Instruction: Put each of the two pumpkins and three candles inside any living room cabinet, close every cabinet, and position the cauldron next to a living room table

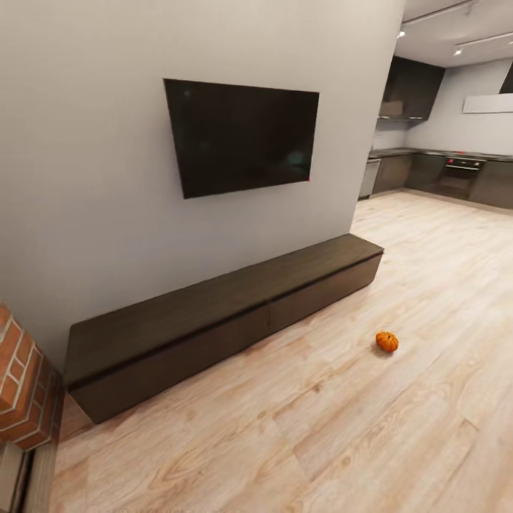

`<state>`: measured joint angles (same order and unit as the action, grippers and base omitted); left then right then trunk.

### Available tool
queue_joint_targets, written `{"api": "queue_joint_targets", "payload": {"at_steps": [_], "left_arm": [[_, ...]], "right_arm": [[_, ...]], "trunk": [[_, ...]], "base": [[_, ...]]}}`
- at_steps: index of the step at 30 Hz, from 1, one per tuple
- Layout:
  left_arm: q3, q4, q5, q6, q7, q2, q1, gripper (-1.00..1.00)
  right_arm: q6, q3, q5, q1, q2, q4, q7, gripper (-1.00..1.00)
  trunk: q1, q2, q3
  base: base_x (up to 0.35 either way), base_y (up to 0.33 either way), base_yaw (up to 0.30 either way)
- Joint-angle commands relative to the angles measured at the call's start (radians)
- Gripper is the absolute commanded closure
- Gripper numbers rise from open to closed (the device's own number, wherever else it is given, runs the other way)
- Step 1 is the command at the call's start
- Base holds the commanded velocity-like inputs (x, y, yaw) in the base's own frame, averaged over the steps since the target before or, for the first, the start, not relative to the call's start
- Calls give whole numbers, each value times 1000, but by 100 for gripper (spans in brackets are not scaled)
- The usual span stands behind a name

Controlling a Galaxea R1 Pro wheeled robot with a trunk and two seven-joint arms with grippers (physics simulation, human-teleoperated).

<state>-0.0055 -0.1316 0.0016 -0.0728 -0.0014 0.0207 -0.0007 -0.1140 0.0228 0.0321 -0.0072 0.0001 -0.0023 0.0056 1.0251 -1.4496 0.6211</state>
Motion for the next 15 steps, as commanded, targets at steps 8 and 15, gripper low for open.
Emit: {"api": "queue_joint_targets", "payload": {"at_steps": [8, 15], "left_arm": [[-1, 0, 1, -2, 0, 0, 0, -100], [-1, 0, 0, -2, 0, 0, 0, -100]], "right_arm": [[-3, 2, 4, 0, 0, 0, 1, -100], [0, 2, 5, 0, 0, -1, 0, -100]], "trunk": [[0, 0, 8], [0, 0, 14]], "base": [[0, 0, 215], [0, 0, 215]]}}
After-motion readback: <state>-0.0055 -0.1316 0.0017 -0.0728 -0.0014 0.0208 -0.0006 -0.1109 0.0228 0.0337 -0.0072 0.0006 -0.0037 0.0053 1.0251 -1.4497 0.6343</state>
